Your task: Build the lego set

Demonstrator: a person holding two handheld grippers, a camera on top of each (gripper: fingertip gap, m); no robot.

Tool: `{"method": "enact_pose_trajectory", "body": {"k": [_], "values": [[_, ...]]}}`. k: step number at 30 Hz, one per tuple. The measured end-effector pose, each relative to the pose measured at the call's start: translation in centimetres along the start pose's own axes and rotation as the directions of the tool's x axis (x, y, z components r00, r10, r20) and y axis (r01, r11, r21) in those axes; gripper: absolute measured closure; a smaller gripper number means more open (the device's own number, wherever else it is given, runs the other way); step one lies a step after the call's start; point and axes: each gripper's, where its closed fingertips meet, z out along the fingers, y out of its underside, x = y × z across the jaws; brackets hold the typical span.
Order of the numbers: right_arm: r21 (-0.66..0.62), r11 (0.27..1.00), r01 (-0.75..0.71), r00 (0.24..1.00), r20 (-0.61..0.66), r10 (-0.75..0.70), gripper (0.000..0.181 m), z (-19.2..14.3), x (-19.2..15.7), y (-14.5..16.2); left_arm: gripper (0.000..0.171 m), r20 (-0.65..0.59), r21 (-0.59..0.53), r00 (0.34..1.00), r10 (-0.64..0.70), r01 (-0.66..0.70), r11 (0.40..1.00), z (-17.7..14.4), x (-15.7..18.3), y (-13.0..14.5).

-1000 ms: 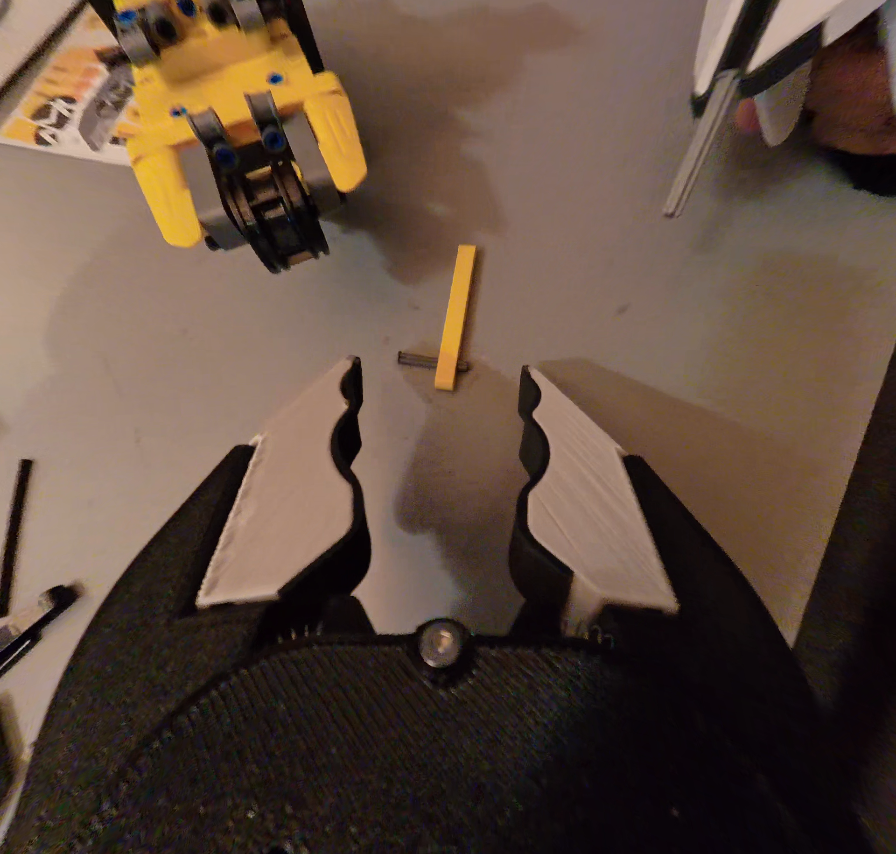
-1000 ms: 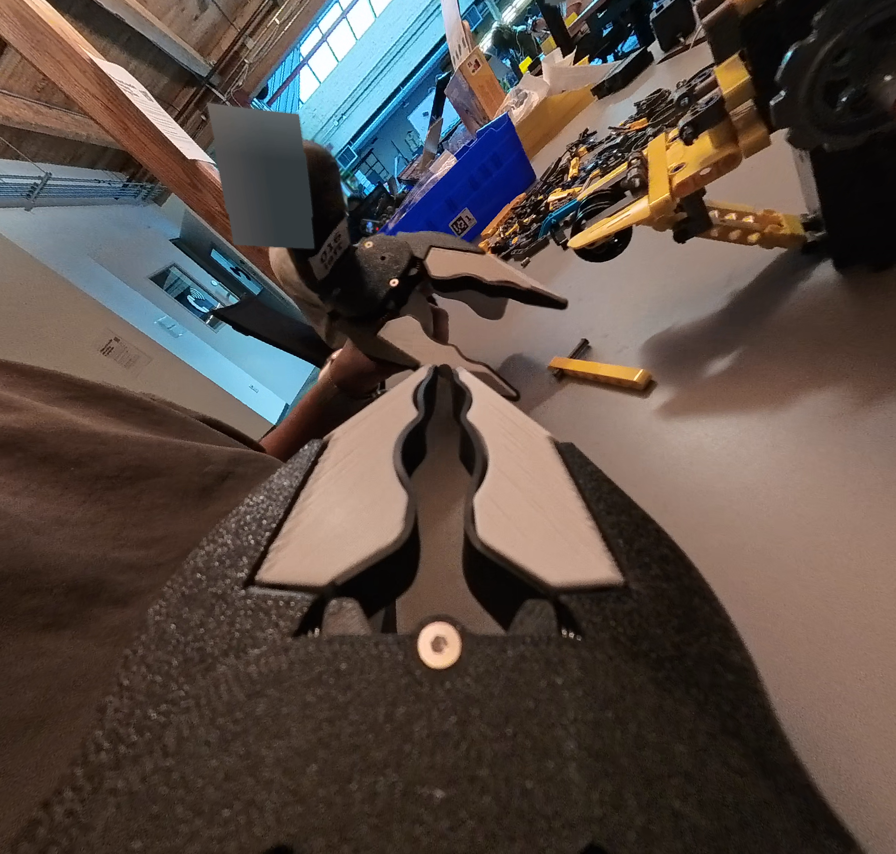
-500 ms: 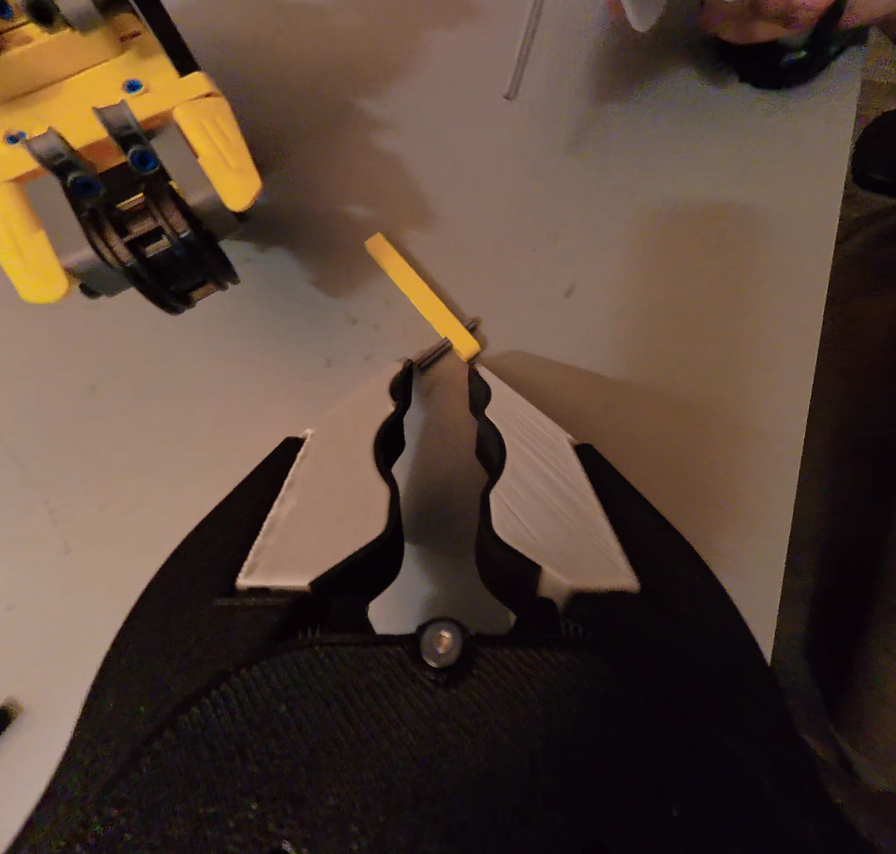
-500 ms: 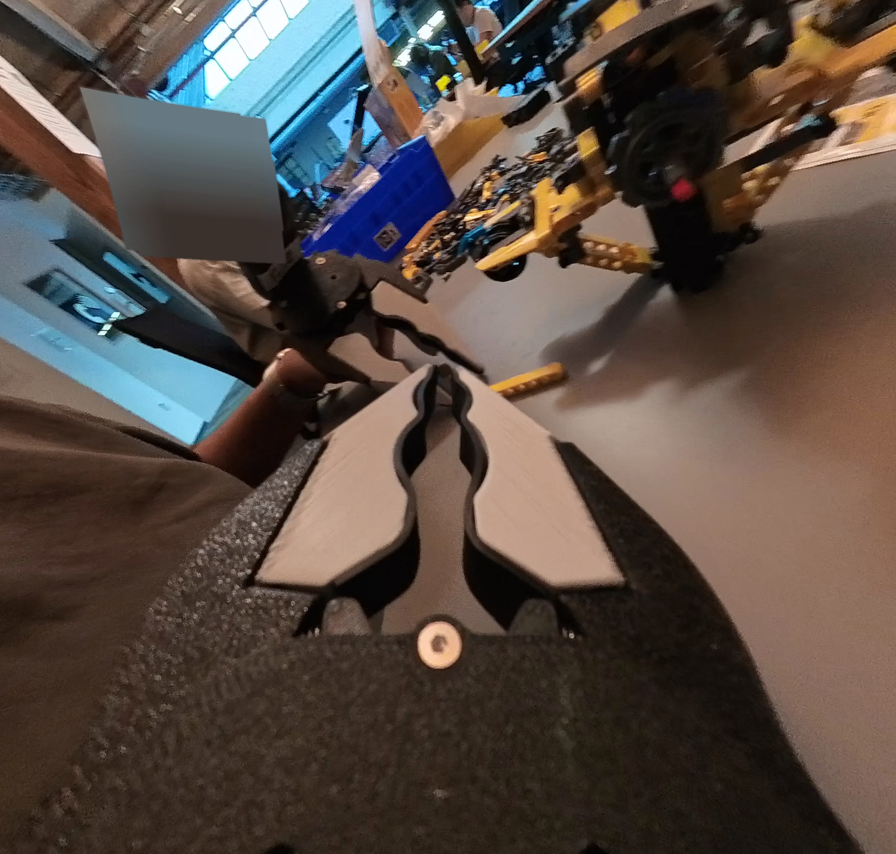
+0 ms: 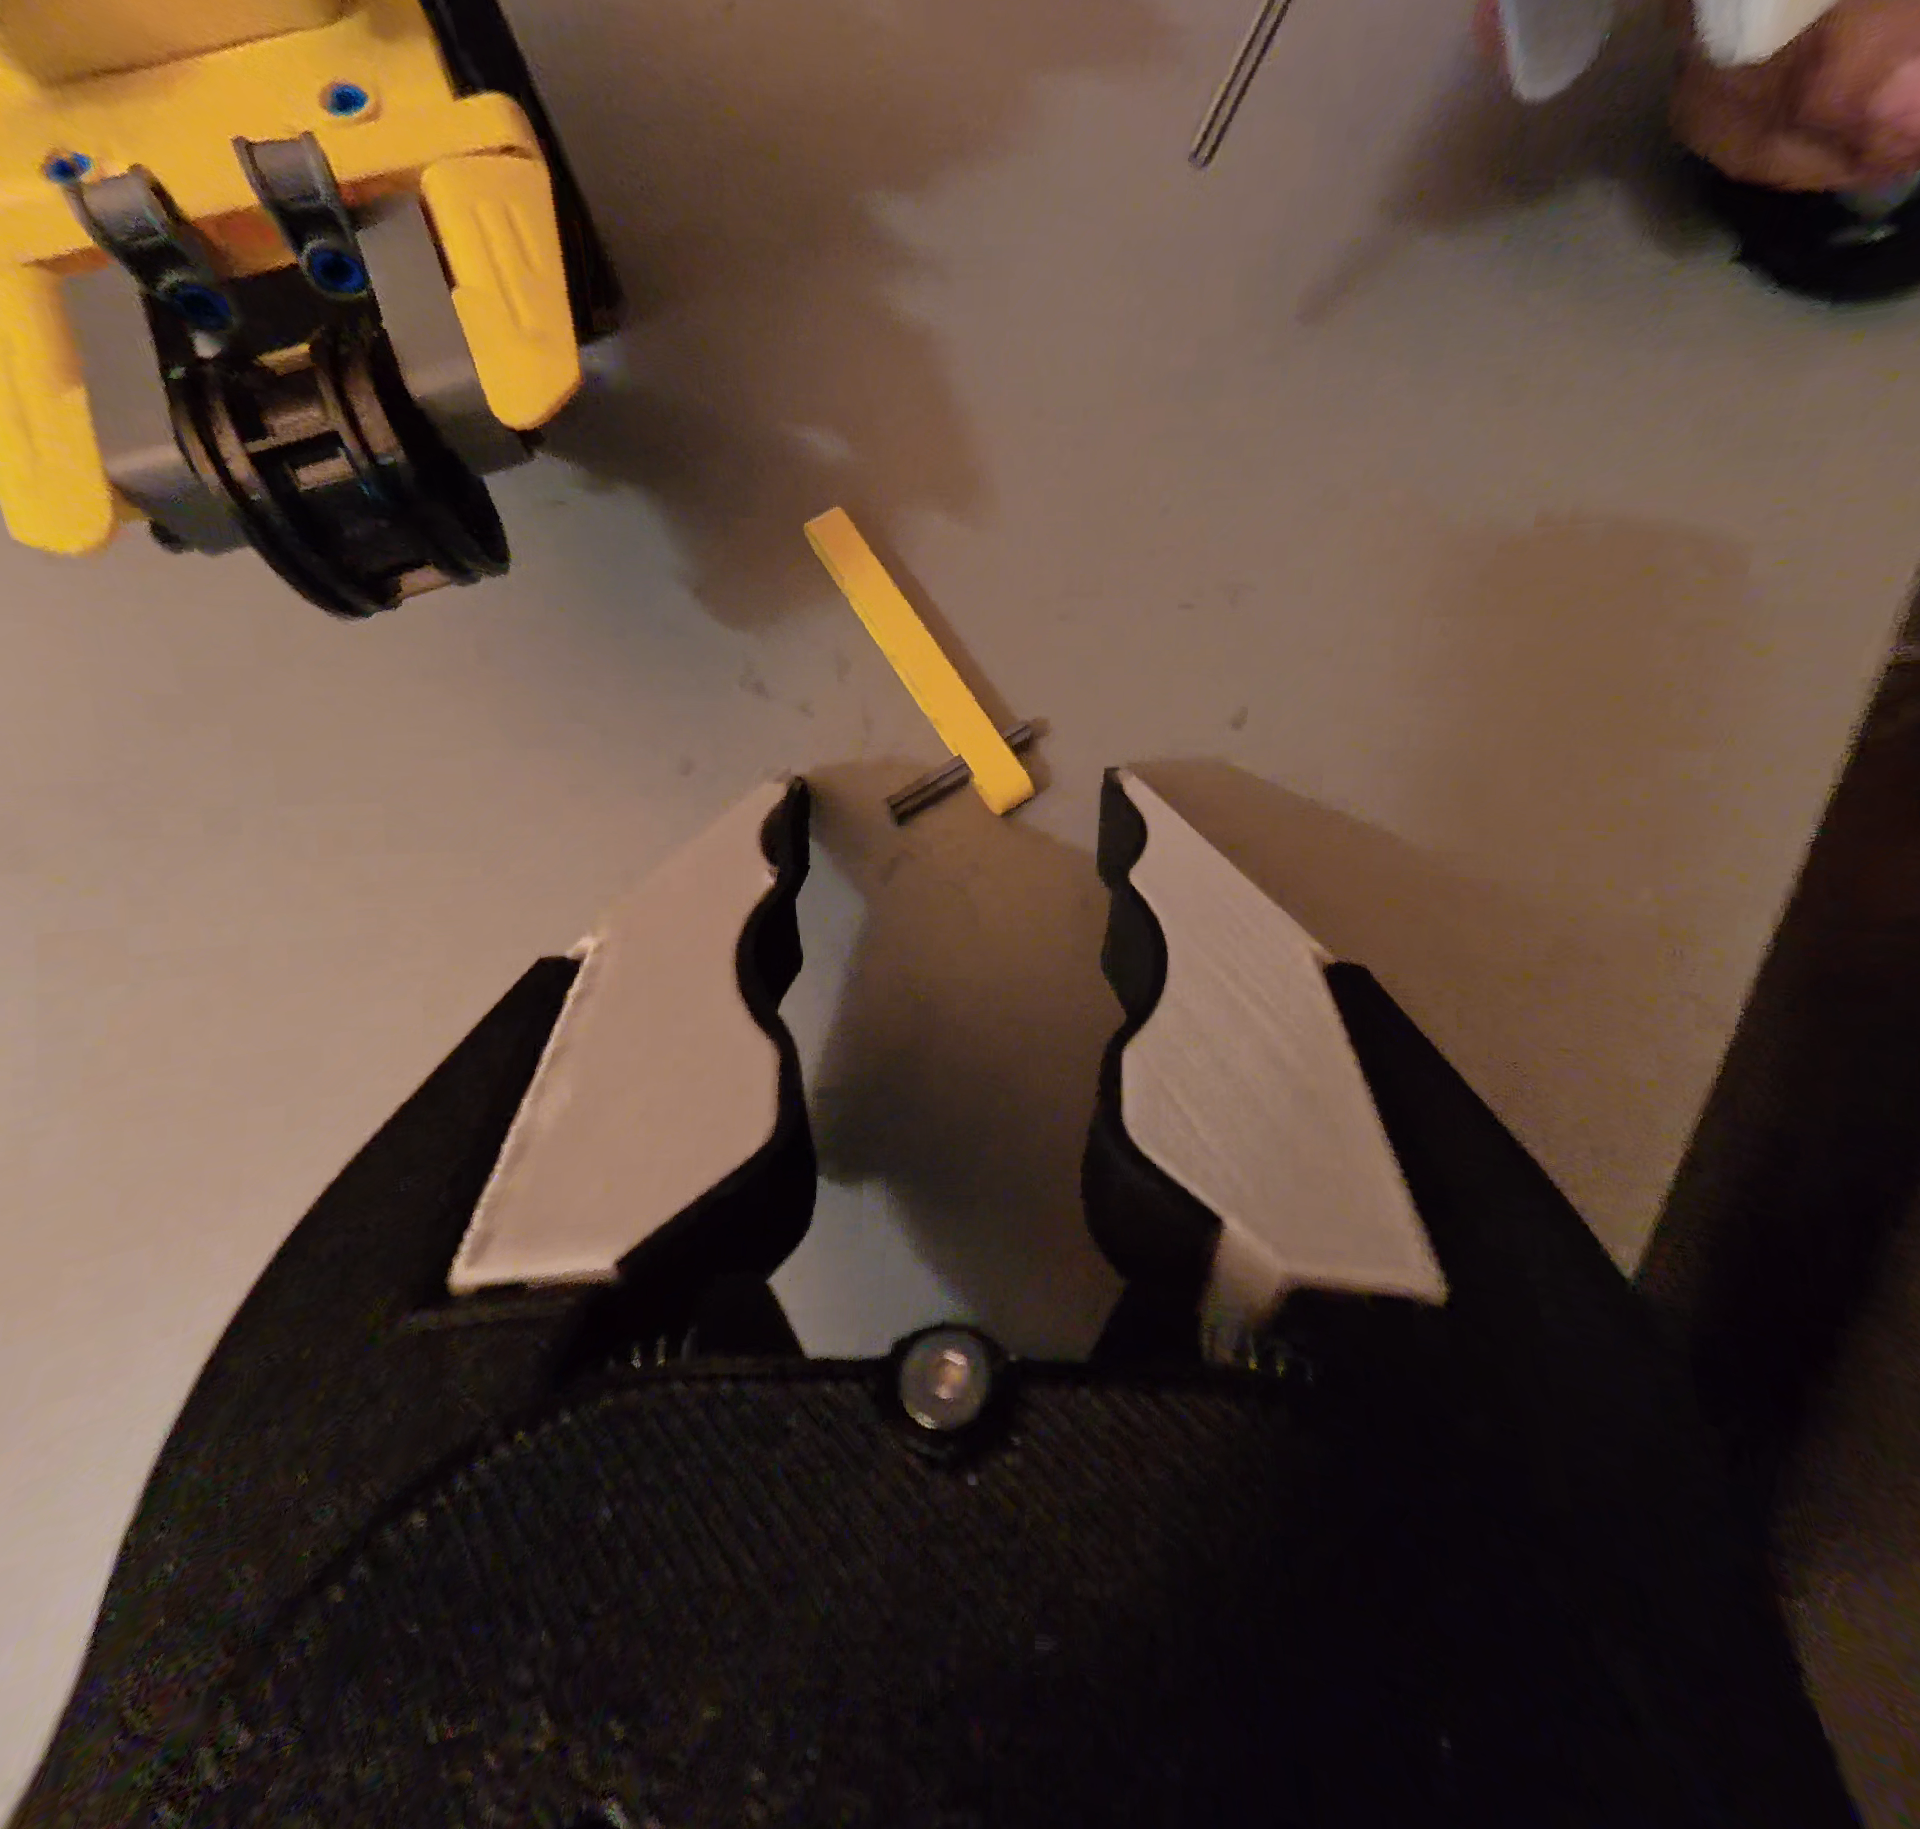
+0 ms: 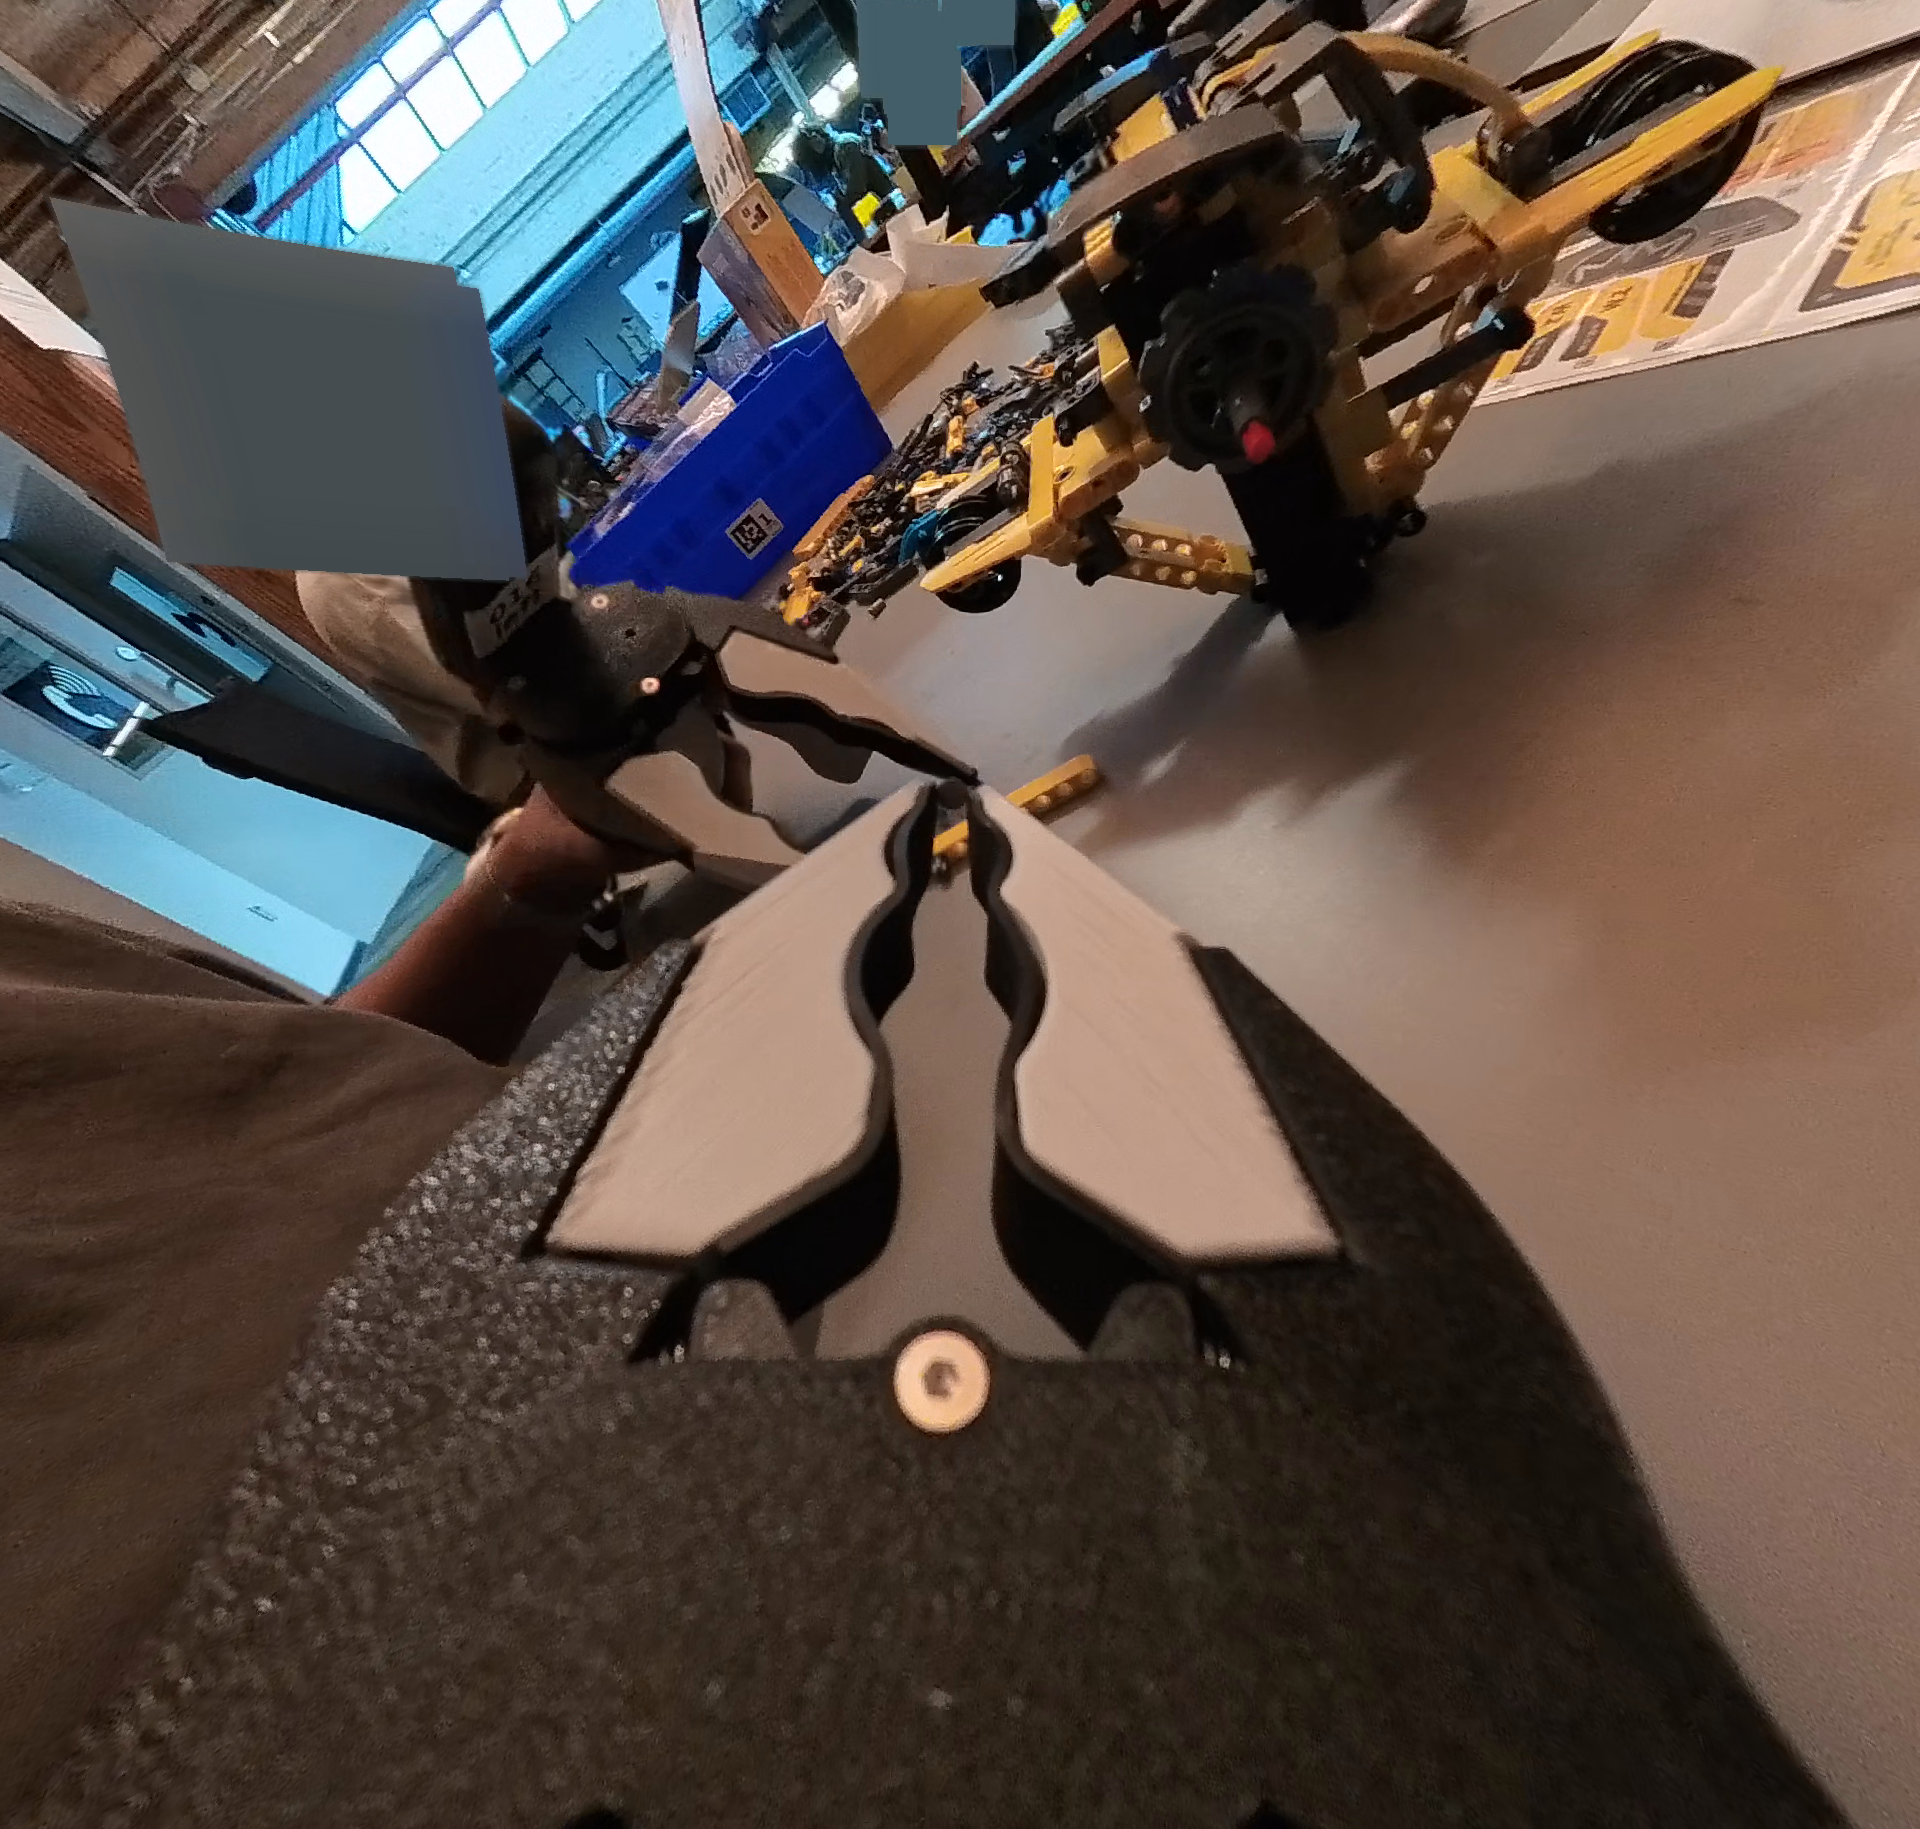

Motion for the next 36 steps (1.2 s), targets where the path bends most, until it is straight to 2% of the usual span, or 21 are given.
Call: {"method": "enact_pose_trajectory", "body": {"k": [3,5,11,16,21,25,27,30,36], "values": [[0.019,1.0,-0.018,1.0,0.022,0.018,0.177,-0.1,-0.1,-0.2,0.119,0.118,-0.016,0.993,0.009,-0.007,1.0,-0.2,-0.5,-0.1],[0.03,0.999,-0.012,1.0,0.022,0.011,0.177,-0.3,-0.1,-0.3,0.121,0.141,-0.022,0.99,-0.011,0.014,1.0,-0.2,-0.6,-0.1],[0.022,1.0,0.005,1.0,0.023,-0.006,0.177,-0.4,-0.6,0.0,0.143,0.074,-0.011,0.994,-0.08,0.081,0.997,-0.1,-0.4,0.0],[0.028,1.0,0.001,1.0,0.025,-0.002,0.177,-0.6,-0.7,0.0,0.162,0.013,-0.009,0.998,-0.068,0.068,0.998,-0.1,0.4,-0.2],[0.011,1.0,0.008,1.0,0.025,-0.008,0.177,-0.4,-0.8,0.2,0.164,-0.051,0.003,0.999,-0.003,0.004,1.0,0.1,1.3,-0.4],[-0.023,1.0,0.017,1.0,0.018,-0.016,0.177,-0.4,-0.7,0.6,0.165,-0.145,0.023,0.985,0.097,-0.095,0.995,0.2,2.9,-0.6],[-0.051,0.998,0.024,1.0,0.004,-0.024,0.177,-0.4,-0.4,0.9,0.166,-0.207,0.038,0.963,0.174,-0.17,0.985,0.2,4.2,-0.5],[-0.126,0.992,0.025,0.999,-0.025,-0.029,0.177,-0.5,0.4,1.7,0.166,-0.231,0.054,0.936,0.265,-0.26,0.964,0.3,4.7,-0.6],[-0.382,0.922,-0.064,0.993,-0.112,0.023,0.171,-0.6,2.6,5.6,0.165,-0.306,0.049,0.909,0.283,-0.282,0.958,0.5,4.6,-0.7]]}}
